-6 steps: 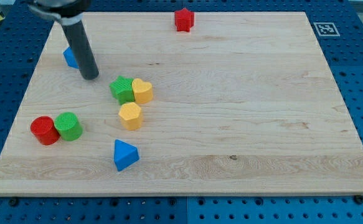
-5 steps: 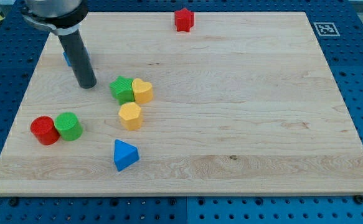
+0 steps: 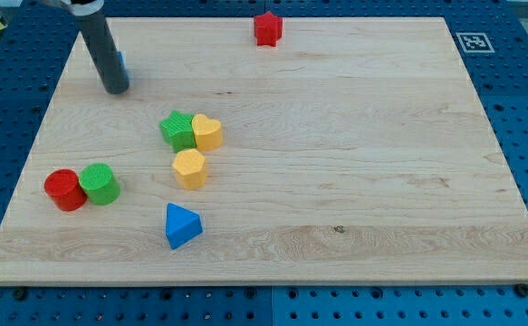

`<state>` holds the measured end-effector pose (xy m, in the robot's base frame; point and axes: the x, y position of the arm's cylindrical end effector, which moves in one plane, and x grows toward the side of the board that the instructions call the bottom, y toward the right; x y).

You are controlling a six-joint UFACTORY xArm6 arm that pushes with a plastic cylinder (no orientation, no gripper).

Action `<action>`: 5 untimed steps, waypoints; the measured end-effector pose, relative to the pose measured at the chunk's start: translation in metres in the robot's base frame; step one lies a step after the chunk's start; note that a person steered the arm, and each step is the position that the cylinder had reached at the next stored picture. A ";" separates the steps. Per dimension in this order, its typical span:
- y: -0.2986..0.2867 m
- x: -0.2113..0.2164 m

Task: Move the blue cube to the top left of the board

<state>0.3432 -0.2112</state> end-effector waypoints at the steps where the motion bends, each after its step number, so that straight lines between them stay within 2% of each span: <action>1: 0.000 -0.008; 5: -0.005 -0.005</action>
